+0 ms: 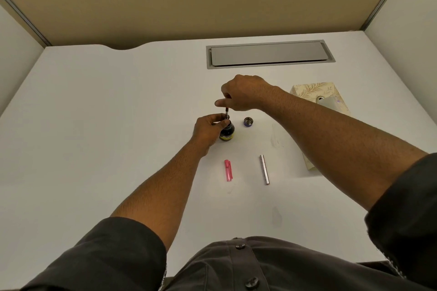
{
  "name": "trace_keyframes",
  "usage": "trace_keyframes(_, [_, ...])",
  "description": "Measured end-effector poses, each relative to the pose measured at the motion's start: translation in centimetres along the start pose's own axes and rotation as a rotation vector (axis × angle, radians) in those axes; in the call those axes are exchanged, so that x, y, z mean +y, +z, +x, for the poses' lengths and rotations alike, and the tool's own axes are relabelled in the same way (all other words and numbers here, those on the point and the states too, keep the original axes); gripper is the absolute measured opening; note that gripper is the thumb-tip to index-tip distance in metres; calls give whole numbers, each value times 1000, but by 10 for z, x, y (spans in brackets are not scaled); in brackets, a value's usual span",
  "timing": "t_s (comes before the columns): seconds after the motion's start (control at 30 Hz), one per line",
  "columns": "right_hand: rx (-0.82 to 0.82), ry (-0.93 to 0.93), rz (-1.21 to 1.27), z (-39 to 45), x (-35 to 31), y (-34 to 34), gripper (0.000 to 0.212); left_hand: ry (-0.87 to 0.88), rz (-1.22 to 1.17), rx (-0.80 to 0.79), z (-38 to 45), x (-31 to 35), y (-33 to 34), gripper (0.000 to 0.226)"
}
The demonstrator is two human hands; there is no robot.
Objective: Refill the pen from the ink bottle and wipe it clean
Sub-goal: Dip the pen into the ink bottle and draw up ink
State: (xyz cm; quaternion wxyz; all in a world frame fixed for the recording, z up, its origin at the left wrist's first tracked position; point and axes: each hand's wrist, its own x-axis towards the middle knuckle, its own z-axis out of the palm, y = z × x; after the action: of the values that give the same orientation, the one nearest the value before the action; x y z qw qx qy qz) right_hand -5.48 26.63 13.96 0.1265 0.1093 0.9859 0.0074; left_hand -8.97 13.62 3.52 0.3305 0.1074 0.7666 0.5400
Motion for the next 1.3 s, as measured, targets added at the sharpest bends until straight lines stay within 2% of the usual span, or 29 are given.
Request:
trace_keyframes(0.17, [-46,-67,51,-4,2,-2,20,-5,2,8,0,0,1,28])
trace_keyframes(0.27, [-46,-55,23,-2,0,-2,16,-10,1,11,0,1,1,28])
trace_keyframes(0.53, [-59,19,-10,2,-3,2,50,-1,1,3,-1,2,0,28])
trace_keyframes(0.8, [-35,-50,20,-1,1,-1,19,-5,1,5,0,0,0,27])
trace_keyframes(1.07, [-19,0,-10,3,-3,3,47,-2,4,-1,-2,2,0,28])
trace_keyframes(1.17, [-5,-23,4,0,0,2,41,-9,9,0,-1,1,0,29])
trace_keyframes(1.3, [-18,-64,26,-2,3,2,23,-4,3,1,-1,1,0,27])
